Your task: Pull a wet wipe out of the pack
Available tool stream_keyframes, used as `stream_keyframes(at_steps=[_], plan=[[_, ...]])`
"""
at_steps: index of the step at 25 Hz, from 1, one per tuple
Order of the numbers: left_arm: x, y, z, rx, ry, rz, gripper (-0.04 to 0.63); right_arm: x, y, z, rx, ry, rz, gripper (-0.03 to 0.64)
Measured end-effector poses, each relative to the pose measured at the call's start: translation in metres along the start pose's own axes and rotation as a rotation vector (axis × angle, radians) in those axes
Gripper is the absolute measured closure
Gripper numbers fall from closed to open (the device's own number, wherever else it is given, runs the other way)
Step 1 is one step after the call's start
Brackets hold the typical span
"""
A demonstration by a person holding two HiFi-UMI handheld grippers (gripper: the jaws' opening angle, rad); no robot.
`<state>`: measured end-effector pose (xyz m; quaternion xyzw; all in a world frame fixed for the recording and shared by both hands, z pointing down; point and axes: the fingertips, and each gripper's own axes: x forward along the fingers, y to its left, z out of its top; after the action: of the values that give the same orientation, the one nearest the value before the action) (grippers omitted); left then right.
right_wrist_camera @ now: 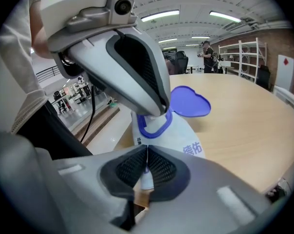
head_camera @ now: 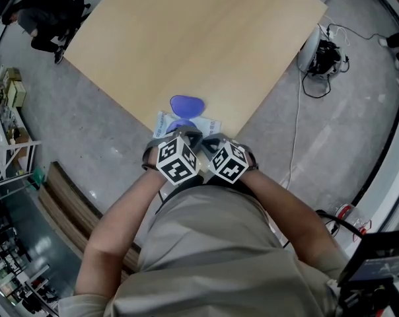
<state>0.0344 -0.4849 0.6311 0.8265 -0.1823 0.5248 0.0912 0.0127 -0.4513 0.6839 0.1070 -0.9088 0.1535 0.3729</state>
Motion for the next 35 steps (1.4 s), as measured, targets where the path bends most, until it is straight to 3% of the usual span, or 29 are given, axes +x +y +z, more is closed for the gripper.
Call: stream_keyframes(at_steps=[12,28,35], plan=[[-0.051,0.012,0.032,-0.163,-0.204,0.014,0.588,0.003,0.006,-0.001,-0.002,0.03,-0.027,0.611],[-0.139,0.038,0.046,-0.253,-0.445,0.074,0.588,0.003,0.003,0.0,0.043,0.058,-0.107,0.611],[-0.185,0.037,0.04,-0.314,-0.586,0.057,0.588,-0.006,0.01,0.005,0.067,0.054,-0.166,0.611]])
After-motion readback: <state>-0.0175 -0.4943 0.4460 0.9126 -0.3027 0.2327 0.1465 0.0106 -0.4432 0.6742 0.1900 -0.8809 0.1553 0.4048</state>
